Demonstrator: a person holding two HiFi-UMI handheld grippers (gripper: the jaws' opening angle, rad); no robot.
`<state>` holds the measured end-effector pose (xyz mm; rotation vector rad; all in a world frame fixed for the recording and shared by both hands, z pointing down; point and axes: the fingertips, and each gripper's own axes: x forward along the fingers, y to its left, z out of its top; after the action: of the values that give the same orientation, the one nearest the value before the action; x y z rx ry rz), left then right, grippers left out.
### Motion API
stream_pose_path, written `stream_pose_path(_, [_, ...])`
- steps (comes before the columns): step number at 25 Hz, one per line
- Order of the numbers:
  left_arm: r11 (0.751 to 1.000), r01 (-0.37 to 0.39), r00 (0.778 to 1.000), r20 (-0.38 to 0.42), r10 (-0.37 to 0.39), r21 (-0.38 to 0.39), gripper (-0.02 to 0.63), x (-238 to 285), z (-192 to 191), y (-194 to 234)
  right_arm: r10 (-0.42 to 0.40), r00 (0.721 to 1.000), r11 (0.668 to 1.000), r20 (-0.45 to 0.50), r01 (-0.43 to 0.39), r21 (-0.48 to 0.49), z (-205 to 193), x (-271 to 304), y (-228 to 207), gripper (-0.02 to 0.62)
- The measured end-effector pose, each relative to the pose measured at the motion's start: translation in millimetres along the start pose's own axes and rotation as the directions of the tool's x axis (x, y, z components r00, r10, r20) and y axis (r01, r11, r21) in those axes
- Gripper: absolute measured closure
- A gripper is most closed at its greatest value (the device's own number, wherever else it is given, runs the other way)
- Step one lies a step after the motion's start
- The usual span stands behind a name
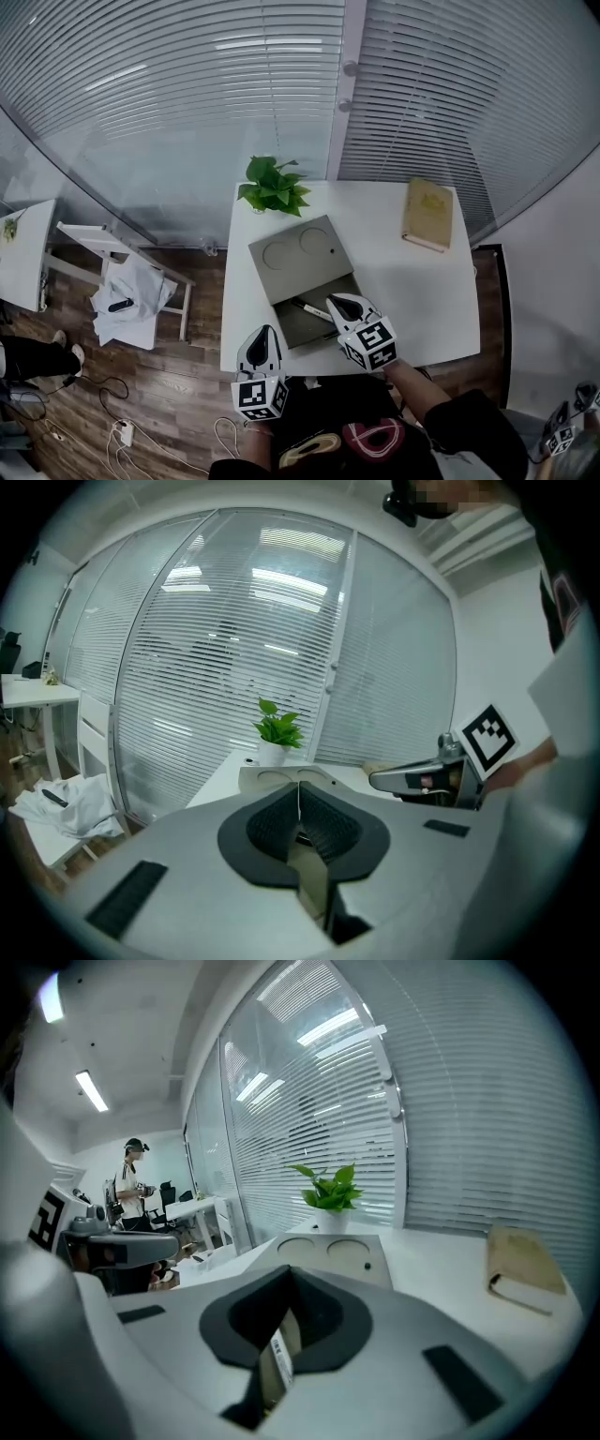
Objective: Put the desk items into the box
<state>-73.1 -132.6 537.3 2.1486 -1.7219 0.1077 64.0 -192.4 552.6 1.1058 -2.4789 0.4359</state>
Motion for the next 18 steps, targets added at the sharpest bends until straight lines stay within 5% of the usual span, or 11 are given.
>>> stream_pose_path(7, [1.0,0.02,1.0,0.006,-0.02,0.006,0.586,6,4,-9,-0.06,0.998,0.998,0.022,0.06,0.0,1,-4,-12,0.588])
stream_pose_path(18, [1.0,0.019,1.0,0.012,-0.019,0.019,0.586,9,4,-9,-0.045,0.999,0.998,-0.009,0.045,-0.032,-8,-4,-12,0.588])
